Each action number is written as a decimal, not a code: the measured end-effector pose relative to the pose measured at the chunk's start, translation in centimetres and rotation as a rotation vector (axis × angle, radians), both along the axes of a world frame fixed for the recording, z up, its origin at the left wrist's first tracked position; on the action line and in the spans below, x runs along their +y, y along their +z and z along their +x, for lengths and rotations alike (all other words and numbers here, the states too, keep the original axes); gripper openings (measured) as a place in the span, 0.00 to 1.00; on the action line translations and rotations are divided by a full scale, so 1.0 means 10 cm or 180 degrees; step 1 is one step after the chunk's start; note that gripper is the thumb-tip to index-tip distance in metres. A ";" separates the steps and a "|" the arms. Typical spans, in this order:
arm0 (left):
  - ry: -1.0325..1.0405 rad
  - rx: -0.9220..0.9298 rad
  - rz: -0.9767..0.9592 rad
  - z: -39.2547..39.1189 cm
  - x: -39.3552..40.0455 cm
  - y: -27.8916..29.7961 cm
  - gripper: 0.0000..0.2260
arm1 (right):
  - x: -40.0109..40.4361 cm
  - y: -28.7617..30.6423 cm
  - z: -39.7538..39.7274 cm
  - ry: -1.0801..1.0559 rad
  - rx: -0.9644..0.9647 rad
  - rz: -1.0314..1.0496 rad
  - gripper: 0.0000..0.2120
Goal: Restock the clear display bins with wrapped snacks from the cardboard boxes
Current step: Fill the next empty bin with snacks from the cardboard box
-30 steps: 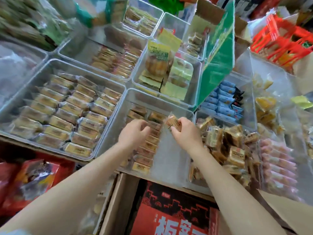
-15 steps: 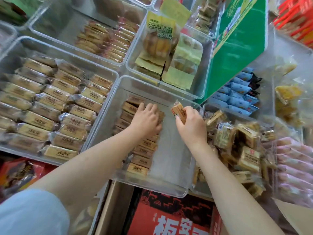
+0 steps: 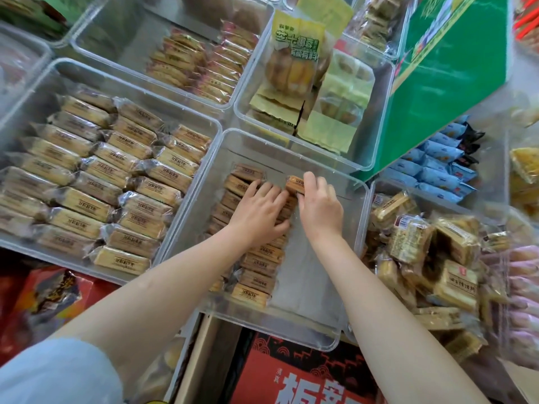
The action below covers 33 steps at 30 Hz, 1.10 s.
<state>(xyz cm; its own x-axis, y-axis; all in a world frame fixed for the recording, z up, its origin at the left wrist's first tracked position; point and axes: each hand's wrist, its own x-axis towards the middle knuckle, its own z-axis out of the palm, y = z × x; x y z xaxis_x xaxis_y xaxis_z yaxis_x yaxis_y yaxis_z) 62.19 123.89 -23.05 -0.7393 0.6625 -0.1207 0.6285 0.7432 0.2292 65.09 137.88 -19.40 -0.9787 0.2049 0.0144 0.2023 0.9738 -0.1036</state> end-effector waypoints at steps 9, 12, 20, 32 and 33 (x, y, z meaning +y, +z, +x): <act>-0.0068 0.0111 -0.0172 0.01 -0.05 -0.04 0.31 | 0.10 0.19 0.07 0.0076 -0.0281 0.0381 0.21; -0.0095 0.0046 -0.0371 0.07 -0.05 -0.09 0.32 | 0.21 0.34 0.18 0.0117 -0.0720 0.0452 0.13; -0.0481 0.0063 -0.0385 0.35 -0.03 -0.02 0.34 | 0.13 0.61 0.66 0.0577 -0.1278 0.0607 0.10; -0.0999 -0.0245 -0.0636 0.47 -0.24 0.19 0.33 | -0.21 0.84 1.14 0.1140 -0.2333 0.0434 0.09; -0.1067 -0.0322 -0.0674 0.54 -0.30 0.22 0.33 | -0.25 0.82 1.15 0.1177 -0.2454 0.0449 0.10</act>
<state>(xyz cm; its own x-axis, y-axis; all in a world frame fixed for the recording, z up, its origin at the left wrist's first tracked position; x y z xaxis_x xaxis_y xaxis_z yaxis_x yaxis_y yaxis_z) 67.62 120.88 -20.84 -0.4642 0.8174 -0.3412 0.8260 0.5385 0.1663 76.62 135.33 -11.15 -0.7293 -0.0822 -0.6792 -0.1658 0.9844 0.0589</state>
